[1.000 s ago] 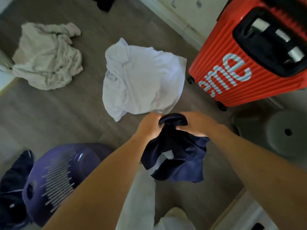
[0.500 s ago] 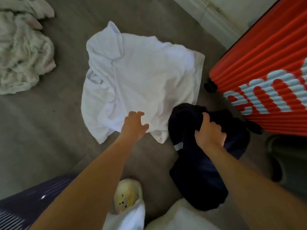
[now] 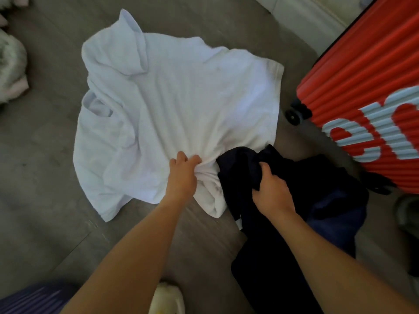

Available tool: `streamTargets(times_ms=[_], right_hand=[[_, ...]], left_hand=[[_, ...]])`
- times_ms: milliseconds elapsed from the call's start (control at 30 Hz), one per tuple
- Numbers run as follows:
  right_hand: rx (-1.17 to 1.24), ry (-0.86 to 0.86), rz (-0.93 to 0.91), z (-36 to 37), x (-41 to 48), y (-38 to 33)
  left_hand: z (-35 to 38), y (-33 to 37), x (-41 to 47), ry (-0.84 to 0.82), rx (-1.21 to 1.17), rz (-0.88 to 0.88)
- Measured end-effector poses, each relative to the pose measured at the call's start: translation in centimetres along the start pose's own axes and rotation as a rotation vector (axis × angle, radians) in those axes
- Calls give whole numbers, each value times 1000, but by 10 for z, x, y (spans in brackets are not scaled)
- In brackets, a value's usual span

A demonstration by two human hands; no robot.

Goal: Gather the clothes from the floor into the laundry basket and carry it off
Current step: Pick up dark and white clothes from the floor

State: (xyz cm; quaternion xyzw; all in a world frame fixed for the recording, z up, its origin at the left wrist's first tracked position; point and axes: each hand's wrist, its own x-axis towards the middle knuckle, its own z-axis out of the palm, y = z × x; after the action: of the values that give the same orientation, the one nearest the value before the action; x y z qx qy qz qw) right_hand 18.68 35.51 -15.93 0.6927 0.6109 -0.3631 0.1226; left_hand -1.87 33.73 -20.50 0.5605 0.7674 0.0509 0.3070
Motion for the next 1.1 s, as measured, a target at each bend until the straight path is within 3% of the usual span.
streamTargets(times_ms=[200,400,567,867,1100], right_hand=[[111,6,40,-47,-68,-10],[139,15,56,-107,-141,-47],[357,32,16,-168,-215,-110],[283,35,-151,-252,-320,-204],[432,11,-224,-291,-383,-251]], left_hand=[[-76,27,-38,81,-140,-92],[-165,51,-101,-9,-280,-214],[-267,90,-158,-103,-471,-409],[-415,129,-236,-42,-373,-228],[-485,112,-308,153,-371,-283]])
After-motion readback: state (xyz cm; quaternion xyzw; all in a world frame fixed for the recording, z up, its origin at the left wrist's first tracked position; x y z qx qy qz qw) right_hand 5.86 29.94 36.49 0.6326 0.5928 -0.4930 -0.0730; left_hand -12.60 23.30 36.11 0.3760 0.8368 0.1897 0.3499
